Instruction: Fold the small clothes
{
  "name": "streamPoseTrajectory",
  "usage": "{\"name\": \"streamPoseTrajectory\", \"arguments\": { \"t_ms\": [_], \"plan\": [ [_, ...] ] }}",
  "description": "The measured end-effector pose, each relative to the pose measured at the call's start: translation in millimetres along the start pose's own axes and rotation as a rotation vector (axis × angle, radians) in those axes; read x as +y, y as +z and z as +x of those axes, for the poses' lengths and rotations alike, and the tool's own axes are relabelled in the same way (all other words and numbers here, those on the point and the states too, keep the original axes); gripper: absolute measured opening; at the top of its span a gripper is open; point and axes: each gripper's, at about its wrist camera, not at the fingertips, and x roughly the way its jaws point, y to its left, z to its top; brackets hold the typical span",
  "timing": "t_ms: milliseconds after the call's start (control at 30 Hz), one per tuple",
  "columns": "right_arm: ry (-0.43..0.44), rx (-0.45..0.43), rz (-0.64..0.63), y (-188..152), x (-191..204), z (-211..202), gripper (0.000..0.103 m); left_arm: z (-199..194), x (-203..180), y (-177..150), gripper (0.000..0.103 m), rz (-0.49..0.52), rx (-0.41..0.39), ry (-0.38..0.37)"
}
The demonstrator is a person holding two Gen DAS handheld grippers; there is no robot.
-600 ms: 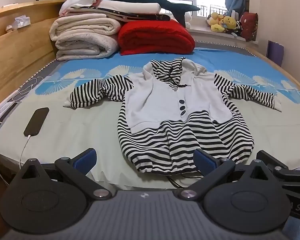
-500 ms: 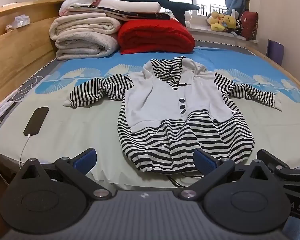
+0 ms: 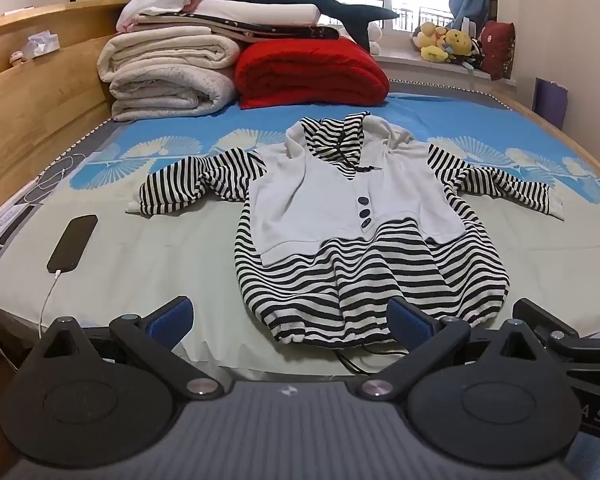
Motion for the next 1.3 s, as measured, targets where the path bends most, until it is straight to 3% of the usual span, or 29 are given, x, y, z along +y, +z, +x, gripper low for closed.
{"name": "streamPoseTrajectory", "arguments": {
  "t_ms": [1300],
  "plan": [
    [0.006, 0.020, 0.007, -1.9, -1.1, 3.6, 0.102, -3.0, -3.0, 2.4, 0.103, 0.012, -0.001, 0.004]
  ]
}}
